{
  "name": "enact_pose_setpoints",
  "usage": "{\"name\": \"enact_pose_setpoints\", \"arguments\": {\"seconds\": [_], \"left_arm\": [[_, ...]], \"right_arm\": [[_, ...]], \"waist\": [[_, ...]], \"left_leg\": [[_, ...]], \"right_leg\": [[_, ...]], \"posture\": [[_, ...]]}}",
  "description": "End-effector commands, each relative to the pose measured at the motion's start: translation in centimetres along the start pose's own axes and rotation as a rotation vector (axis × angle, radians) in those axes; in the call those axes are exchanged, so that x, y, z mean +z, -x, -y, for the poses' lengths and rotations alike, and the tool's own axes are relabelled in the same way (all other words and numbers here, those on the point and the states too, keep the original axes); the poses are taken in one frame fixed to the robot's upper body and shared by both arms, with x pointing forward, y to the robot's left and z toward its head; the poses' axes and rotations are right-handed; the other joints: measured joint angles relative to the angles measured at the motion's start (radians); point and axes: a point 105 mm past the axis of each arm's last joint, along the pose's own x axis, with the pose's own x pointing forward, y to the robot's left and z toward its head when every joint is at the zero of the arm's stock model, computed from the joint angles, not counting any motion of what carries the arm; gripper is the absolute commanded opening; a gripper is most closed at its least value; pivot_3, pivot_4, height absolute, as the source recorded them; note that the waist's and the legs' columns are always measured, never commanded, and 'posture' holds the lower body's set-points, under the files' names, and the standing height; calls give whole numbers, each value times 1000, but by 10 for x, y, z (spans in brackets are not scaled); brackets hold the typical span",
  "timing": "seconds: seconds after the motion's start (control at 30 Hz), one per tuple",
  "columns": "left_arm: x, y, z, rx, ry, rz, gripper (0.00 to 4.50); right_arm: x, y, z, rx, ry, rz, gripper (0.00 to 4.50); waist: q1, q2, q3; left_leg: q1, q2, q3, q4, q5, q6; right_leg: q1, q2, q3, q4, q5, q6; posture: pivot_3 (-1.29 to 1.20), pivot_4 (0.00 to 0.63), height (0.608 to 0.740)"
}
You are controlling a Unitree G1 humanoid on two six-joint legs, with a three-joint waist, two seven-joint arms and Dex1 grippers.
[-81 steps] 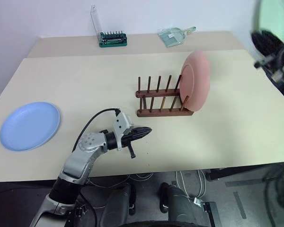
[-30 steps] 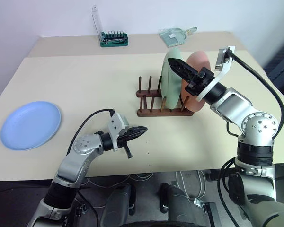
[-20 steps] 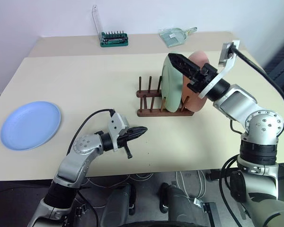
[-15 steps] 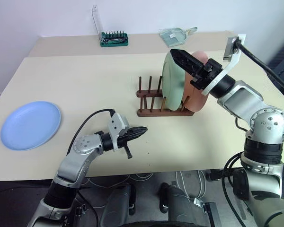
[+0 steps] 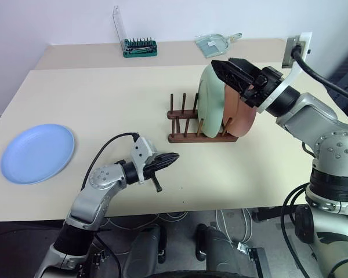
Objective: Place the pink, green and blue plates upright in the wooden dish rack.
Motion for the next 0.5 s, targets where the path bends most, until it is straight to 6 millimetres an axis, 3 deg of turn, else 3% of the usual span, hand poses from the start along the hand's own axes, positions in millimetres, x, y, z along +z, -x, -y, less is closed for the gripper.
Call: {"name": "enact_pose_setpoints", "arguments": {"seconds": [0.03,0.07,0.13,0.23,0.3,0.33,0.37,0.4,0.5], "left_arm": [[24,30,-53,334,-61,47,507],[34,49,-79,510,-29,92,744],[47,90,-114,783,25,151,1780],[55,130,-132,992,9,113,3192],[51,166,-148,1225,9,13,4250],[49,186,-153,1343,1,-51,4453],[49,218,-159,1544,50,-74,4453],[47,239,-160,1671,97,-86,4453],[30,275,-145,1853,260,-169,4453]], "right_arm": [[21,-1,-22,112,395,-31,4500],[17,-1,-28,154,526,-71,4500],[10,-2,-34,222,647,-117,4500],[8,-4,-38,277,706,-121,4500],[5,-5,-42,323,745,-129,4500],[3,-6,-43,340,763,-132,4500],[0,-7,-44,361,769,-136,4500],[-2,-8,-45,375,773,-137,4500],[-17,-9,-58,476,753,-153,4500]], "waist": [[0,1,1],[-1,0,1],[-4,-1,1],[-22,-3,1],[-24,-3,1],[-24,-4,2],[-24,-5,2],[-24,-7,3],[-25,-14,4]], "left_leg": [[-1,0,0,0,0,0],[-1,0,0,0,0,0],[-1,0,1,0,0,0],[-1,3,1,0,0,0],[-1,2,3,-1,0,0],[0,2,3,0,0,0],[0,2,4,0,0,0],[0,2,4,0,0,0],[0,3,3,0,1,-2]], "right_leg": [[-1,0,0,0,0,0],[-2,0,0,0,0,0],[-3,0,0,1,-1,2],[-3,1,0,1,-2,5],[-3,1,0,1,0,7],[-2,1,0,1,1,7],[-2,1,0,1,3,5],[-2,1,0,1,3,6],[-2,1,0,1,4,6]], "posture": [[0,150,740],[0,150,740],[0,150,740],[0,150,740],[0,150,740],[0,150,740],[0,150,740],[0,150,740],[0,150,740]]}}
